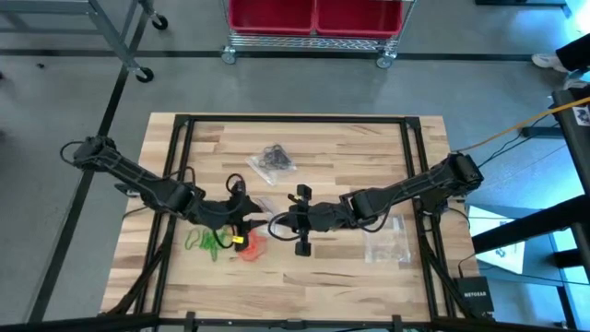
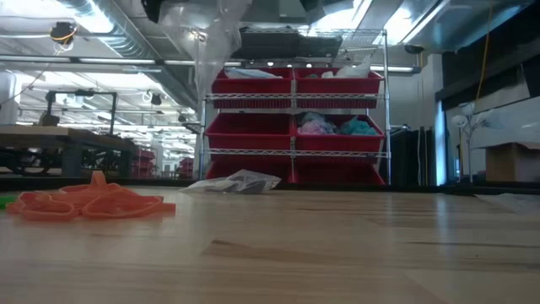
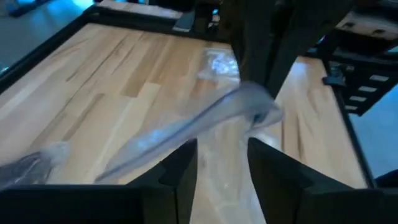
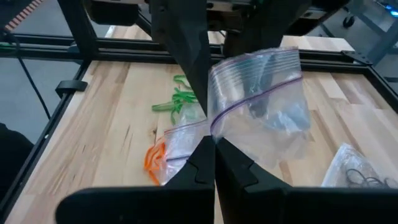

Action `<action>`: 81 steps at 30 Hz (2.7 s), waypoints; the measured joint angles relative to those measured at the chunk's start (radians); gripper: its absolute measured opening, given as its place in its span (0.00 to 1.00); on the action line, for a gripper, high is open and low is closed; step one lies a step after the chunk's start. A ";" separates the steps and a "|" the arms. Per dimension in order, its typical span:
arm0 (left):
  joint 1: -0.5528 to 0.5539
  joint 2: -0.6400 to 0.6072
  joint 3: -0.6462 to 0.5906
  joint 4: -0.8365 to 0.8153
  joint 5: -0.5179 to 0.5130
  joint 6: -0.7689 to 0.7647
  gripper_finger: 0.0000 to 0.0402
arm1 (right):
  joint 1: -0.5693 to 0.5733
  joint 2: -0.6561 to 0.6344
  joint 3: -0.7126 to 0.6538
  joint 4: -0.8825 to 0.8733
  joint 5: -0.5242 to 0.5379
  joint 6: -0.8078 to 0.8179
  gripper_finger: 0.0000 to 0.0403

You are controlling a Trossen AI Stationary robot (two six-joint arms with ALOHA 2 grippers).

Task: Sort rubber bands
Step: Open the transparent zip bag

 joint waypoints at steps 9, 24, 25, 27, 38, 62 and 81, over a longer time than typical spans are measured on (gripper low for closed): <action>0.025 0.031 0.000 0.026 0.058 0.052 0.24 | 0.000 0.001 0.000 0.019 -0.026 -0.008 0.00; -0.007 0.041 0.000 -0.027 -0.280 0.063 0.00 | -0.001 0.030 0.001 0.060 0.055 0.140 0.00; -0.009 0.040 0.000 -0.034 -0.298 0.053 0.00 | -0.001 0.032 0.001 0.054 0.064 0.151 0.00; -0.011 0.038 0.000 -0.053 -0.315 0.041 0.00 | -0.001 0.041 0.001 0.058 0.075 0.169 0.00; -0.065 -0.014 0.000 -0.368 -0.408 -0.187 0.00 | 0.042 0.043 0.000 -0.030 0.137 0.228 0.00; -0.087 -0.064 0.000 -0.105 -0.035 -0.089 0.34 | -0.021 0.024 0.000 0.161 -0.193 0.124 0.00; -0.096 -0.016 0.000 0.095 0.088 0.173 0.00 | -0.021 0.016 0.000 0.094 -0.151 0.116 0.00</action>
